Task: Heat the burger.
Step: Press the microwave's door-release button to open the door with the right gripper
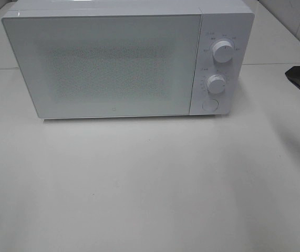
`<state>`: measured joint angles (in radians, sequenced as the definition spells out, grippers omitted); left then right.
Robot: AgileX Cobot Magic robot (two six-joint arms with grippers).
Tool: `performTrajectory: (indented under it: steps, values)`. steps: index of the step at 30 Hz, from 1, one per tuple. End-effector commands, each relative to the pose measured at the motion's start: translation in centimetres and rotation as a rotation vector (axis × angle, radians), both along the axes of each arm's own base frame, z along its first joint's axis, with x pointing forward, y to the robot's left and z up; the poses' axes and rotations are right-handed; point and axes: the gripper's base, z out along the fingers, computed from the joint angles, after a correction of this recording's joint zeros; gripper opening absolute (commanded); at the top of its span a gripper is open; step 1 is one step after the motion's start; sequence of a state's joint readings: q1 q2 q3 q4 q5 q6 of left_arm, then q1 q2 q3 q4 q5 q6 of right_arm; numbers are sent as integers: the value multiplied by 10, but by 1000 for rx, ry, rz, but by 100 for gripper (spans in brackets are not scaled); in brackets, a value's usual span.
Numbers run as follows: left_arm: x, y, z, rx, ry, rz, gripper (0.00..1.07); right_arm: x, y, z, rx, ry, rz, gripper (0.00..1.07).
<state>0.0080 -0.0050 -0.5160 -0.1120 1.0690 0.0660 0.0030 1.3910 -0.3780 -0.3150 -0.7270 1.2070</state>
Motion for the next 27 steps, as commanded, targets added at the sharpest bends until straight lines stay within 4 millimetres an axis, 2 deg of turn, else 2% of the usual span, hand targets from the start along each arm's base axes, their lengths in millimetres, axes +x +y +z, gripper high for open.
performTrajectory:
  steps: [1,5,19,27]
  values:
    - [-2,0,0,-8,-11,4,98,-1,1,3,130,-32,-17,0]
    - [-2,0,0,-8,-11,4,98,-5,1,-1,262,7,-59,0]
    - [-2,0,0,-8,-11,4,98,-24,-3,-23,360,113,-158,0]
    - [-2,0,0,-8,-11,4,98,-28,21,-25,400,158,-141,0]
